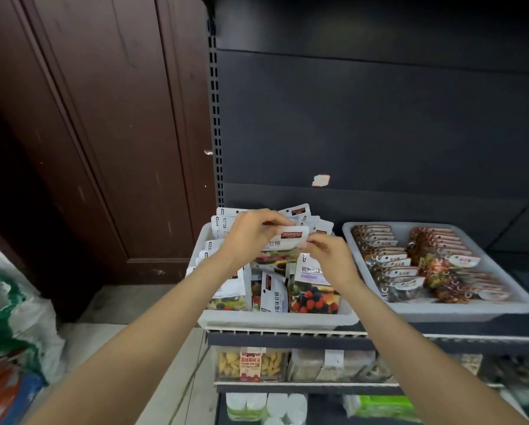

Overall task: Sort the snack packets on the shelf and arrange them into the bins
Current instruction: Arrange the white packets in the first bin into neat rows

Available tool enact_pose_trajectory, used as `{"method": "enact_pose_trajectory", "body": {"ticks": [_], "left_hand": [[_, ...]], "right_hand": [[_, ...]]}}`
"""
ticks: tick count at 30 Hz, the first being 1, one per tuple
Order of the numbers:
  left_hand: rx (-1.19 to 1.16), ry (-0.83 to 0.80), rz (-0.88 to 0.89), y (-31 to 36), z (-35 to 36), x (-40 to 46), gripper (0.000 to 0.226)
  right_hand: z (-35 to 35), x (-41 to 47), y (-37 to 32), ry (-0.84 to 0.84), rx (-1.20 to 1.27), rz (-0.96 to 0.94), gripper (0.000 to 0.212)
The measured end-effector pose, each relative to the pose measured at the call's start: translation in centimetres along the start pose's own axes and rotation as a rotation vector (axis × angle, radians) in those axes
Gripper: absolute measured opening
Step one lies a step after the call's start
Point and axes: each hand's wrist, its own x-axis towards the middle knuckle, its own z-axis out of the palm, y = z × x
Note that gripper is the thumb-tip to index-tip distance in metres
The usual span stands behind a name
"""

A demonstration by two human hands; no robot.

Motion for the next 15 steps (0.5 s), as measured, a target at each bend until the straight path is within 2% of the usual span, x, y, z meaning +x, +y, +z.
{"method": "enact_pose_trajectory", "body": {"ticks": [3,7,9,11,13,15], "left_hand": [[-0.061,0.050,-0.003,0.9,0.4,0.4,0.020],[-0.071,0.077,-0.076,0.7,1.4,0.4,0.034],[-0.045,0.040,-0.121,-0.5,2.0,0.2,0.029],[0.003,0.005,-0.146,-1.7,2.2,0.2,0.012],[0.084,-0.007,-0.152,-2.6,2.3,0.3,0.020],[0.115,0.015,-0.163,-2.8,2.4,0.4,0.031]], "right_hand": [[-1.1,-1.0,-0.3,0.117,0.121,0.090,0.024],[-1.4,-1.3,0.7,0.151,0.227,0.191,0.014],[-1.2,-1.1,1.3,0.160,0.266,0.251,0.012],[-1.0,-0.5,2.0,0.160,0.293,0.307,0.018],[-0.5,0.3,2.8,0.146,0.183,0.322,0.021],[-0.2,0.9,3.9,0.076,-0.060,0.342,0.008]]}}
